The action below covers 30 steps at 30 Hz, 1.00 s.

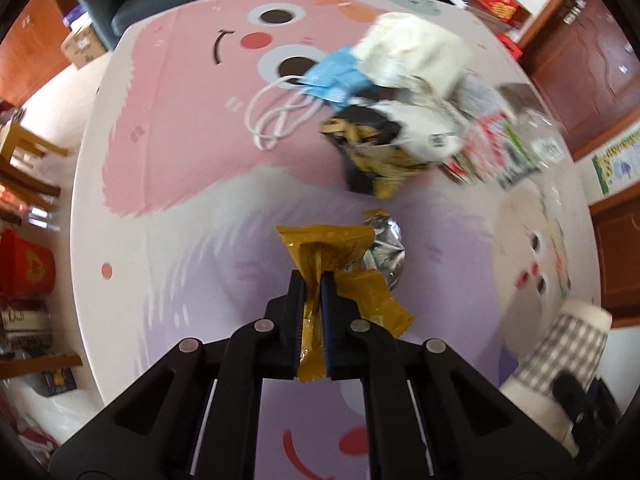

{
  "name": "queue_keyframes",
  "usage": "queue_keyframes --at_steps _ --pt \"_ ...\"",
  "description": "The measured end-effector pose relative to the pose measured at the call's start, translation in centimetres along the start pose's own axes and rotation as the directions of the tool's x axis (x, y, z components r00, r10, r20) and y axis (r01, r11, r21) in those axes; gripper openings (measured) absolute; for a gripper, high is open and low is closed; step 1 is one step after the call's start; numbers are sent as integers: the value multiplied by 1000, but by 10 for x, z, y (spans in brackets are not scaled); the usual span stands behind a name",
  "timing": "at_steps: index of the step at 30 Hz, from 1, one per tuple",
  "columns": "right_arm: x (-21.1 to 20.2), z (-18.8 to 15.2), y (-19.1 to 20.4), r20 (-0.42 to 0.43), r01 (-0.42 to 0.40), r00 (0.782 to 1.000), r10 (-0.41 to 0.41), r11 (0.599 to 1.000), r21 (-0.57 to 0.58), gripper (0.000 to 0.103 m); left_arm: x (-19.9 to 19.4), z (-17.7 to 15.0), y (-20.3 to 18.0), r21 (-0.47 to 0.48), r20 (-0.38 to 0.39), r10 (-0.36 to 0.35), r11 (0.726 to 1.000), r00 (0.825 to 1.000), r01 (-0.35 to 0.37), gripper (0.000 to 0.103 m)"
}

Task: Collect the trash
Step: 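Grasp the yellow snack bag with the left tool while the right tool holds the cup, then carry the cup and yellow bag down over the floor bin with both tools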

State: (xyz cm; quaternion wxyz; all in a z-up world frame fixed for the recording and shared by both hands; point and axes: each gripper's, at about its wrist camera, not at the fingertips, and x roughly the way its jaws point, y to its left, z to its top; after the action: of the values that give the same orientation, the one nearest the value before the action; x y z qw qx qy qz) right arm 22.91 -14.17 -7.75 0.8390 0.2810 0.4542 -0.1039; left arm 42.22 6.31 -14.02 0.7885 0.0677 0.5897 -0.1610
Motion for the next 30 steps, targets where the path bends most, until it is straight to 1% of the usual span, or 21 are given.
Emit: queue_keyframes --at_steps 4,6,8,12,15,19,25,30 --pt "-27 -16 -12 40 8 999 -8 1000 0 45 -22 -26 -32 90 13 -9 996 1000 8 5" --pt "-43 -27 -19 59 23 998 -22 1000 -6 45 -34 -42 -40 126 11 -23 992 1000 21 5" --pt "-60 -37 -27 77 30 997 -29 1000 -9 45 -42 -54 -58 162 11 -34 986 999 32 5" --pt "-91 -55 -46 107 23 994 -21 1000 -19 45 -64 -84 -99 222 34 -60 974 998 51 5" --pt "-113 -68 -60 128 17 992 -11 999 -45 45 -80 -106 -124 237 55 -77 970 996 62 5" --pt "-144 -88 -83 152 5 988 6 998 -70 45 -97 -130 -159 253 93 -79 966 993 53 5" --pt "-201 -126 -135 168 -11 985 26 996 -93 45 -128 -180 -213 249 146 -76 968 986 37 5" --pt "-230 -154 -178 160 -39 986 51 996 -75 45 -151 -224 -253 275 206 -59 962 977 0 5"
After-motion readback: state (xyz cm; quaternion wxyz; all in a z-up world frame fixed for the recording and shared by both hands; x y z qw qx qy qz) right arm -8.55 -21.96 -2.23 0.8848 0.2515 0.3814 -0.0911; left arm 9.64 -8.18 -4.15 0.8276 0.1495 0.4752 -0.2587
